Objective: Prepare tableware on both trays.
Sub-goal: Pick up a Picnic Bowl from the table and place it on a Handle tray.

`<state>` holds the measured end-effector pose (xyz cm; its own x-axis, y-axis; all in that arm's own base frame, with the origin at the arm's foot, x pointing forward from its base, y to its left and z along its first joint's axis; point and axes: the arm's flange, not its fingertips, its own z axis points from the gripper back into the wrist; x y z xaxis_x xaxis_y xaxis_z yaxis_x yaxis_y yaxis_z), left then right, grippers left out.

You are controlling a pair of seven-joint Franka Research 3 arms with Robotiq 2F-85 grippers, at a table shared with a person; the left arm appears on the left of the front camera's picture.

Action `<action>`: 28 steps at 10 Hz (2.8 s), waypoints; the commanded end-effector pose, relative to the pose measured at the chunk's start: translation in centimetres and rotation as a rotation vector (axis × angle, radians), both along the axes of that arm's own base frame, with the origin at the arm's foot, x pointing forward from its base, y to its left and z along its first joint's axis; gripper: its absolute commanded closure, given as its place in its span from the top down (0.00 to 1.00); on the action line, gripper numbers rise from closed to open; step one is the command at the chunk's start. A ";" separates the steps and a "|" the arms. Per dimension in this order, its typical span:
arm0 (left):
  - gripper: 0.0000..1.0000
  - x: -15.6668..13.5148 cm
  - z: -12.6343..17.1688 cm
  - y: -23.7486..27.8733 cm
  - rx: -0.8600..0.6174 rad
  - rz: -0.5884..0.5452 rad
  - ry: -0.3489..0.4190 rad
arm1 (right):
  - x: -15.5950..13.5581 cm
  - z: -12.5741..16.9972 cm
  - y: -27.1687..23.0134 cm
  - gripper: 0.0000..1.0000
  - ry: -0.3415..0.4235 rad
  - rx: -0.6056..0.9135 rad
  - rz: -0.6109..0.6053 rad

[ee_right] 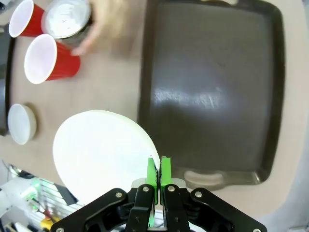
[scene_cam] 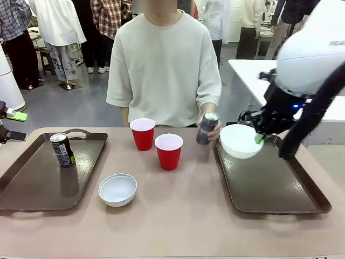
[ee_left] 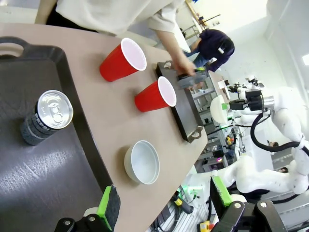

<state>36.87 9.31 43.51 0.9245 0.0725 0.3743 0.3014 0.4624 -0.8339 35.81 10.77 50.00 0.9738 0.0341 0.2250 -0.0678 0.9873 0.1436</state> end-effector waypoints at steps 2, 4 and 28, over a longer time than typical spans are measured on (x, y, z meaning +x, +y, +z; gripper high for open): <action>1.00 0.0 0.0 0.1 -0.013 -0.002 -0.018 | -6.3 -1.9 0.4 0.04 0.061 -0.029 0.103; 1.00 0.0 0.0 0.1 -0.013 -0.002 -0.018 | -10.9 -2.0 1.8 0.04 0.020 -0.077 0.157; 1.00 0.0 0.0 0.1 -0.013 -0.002 -0.018 | 6.4 -13.9 -6.0 0.91 0.165 0.028 -0.005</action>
